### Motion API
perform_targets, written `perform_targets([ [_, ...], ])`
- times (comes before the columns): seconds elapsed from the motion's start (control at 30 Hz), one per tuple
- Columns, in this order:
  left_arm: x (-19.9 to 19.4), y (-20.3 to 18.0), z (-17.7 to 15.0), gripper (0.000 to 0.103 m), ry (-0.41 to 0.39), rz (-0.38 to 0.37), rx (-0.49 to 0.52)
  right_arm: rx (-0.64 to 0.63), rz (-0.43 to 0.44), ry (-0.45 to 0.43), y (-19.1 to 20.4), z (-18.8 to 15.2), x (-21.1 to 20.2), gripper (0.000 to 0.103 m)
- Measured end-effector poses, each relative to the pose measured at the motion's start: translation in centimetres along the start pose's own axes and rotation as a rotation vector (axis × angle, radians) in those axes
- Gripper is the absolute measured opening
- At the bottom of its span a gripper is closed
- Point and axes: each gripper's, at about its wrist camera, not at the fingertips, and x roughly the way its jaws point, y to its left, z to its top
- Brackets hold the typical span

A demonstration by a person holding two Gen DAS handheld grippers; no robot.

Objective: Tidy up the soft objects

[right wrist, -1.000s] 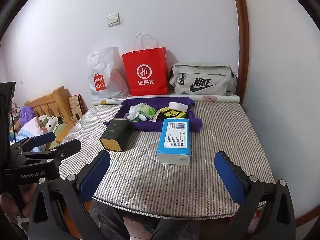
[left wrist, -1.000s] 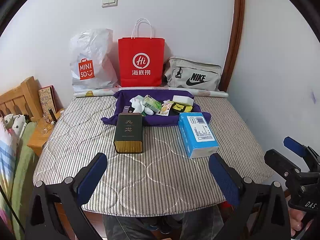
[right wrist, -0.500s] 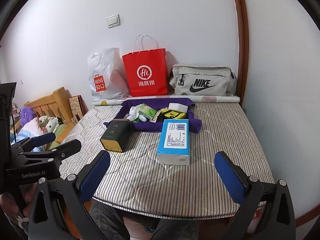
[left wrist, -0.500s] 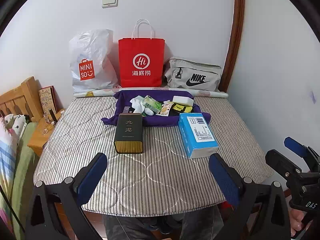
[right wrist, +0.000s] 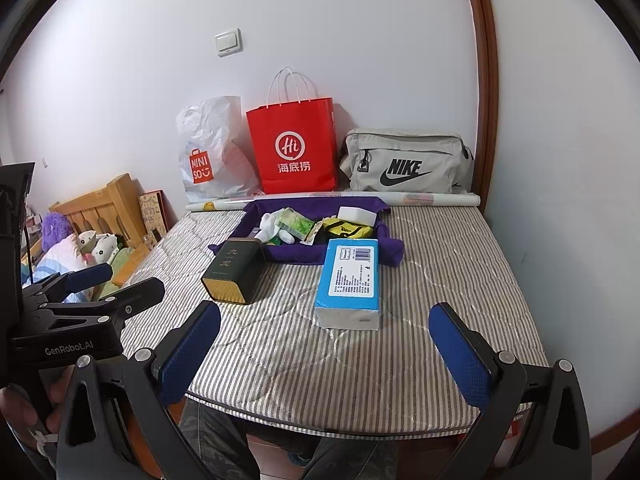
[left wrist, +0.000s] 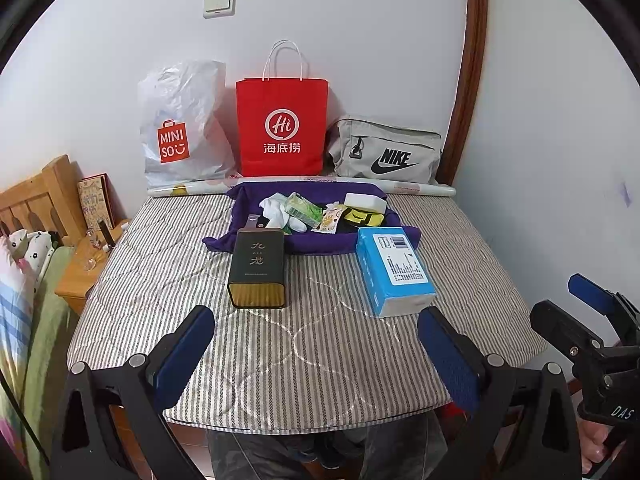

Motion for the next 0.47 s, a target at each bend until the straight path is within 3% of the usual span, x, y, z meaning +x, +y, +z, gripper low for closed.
perform_targets([
  [0.47, -0.16, -0.13, -0.12, 0.102, -0.015, 0.007, 0.016, -0.004, 0.006, 0.001, 0.05, 0.17, -0.12, 0.102],
])
